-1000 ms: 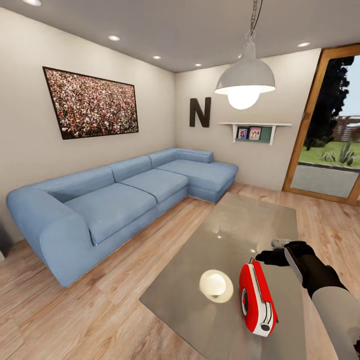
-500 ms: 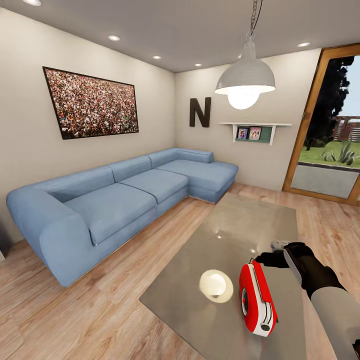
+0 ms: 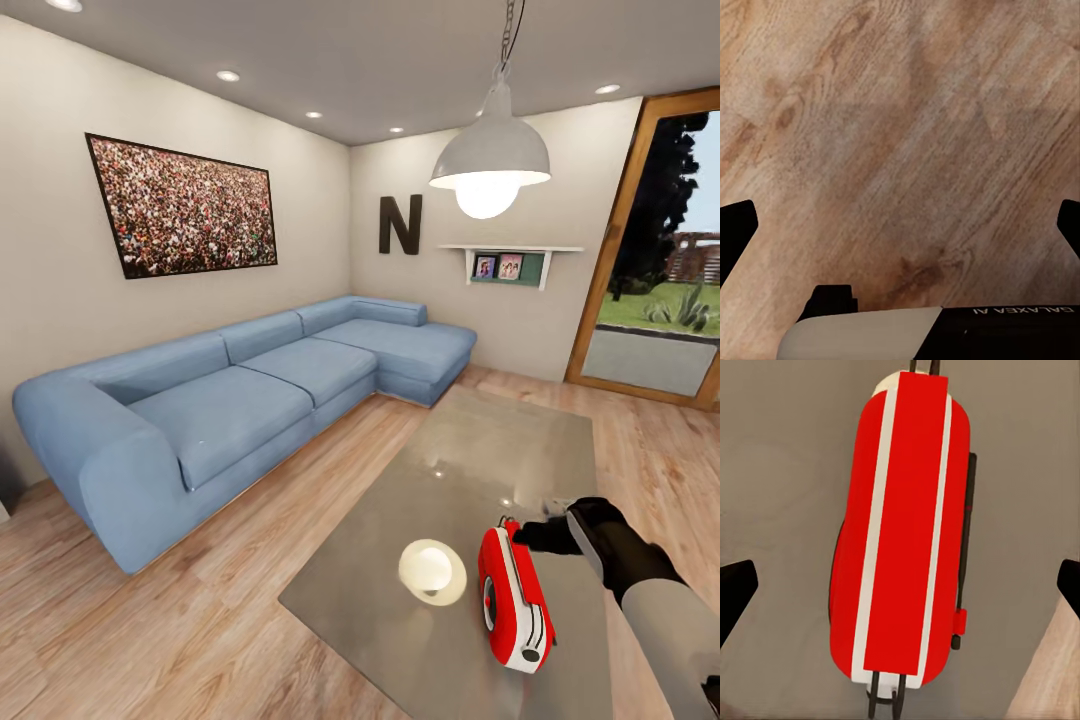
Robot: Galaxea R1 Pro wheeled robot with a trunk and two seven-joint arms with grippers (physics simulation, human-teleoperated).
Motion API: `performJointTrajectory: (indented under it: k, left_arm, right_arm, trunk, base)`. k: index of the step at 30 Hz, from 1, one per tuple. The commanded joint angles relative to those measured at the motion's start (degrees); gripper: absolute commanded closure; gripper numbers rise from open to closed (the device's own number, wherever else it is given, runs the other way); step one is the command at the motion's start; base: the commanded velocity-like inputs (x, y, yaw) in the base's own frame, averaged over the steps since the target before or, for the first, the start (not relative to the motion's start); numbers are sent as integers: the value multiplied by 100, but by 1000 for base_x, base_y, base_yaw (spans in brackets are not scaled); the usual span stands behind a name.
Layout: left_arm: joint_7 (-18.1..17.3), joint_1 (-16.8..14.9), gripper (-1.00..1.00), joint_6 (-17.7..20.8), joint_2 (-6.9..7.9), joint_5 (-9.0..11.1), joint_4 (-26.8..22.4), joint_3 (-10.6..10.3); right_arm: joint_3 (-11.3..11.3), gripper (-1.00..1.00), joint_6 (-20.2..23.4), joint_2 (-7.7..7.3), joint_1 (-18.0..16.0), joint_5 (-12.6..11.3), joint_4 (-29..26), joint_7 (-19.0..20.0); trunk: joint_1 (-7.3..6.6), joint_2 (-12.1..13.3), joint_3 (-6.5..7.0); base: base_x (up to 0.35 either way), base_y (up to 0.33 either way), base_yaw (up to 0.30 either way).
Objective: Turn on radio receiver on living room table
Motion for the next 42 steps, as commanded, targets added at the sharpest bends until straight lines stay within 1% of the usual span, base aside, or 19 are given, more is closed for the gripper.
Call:
performJointTrajectory:
  k: [1,6,13,17,21,42]
  left_arm:
    - [-3,0,-100,2,-4,6,0,-5]
    - [-13,0,-100,3,-4,13,-7,-25]
    - [-22,0,-100,10,-19,41,-16,-31]
    - [-19,0,-100,5,-51,49,-22,-31]
    - [-13,0,-100,4,-54,51,-23,-31]
    - [-7,0,-100,4,-72,51,-19,-31]
  right_arm:
    - [3,-100,-15,1,-1,0,42,2]
    - [7,-100,-65,3,-2,0,159,3]
    - [8,-100,-91,11,1,0,188,4]
    - [8,-100,-236,12,0,-6,196,4]
    - [8,-100,-267,12,0,-8,233,4]
    - [8,-100,-279,12,-1,-9,348,28]
  trunk:
    - [0,0,0]
    - [0,0,0]
    - [0,0,0]
    - [0,0,0]
    - [0,0,0]
    - [461,-842,-377]
  base:
    - [0,0,0]
    - [0,0,0]
    - [0,0,0]
    - [0,0,0]
    - [0,0,0]
    - [0,0,0]
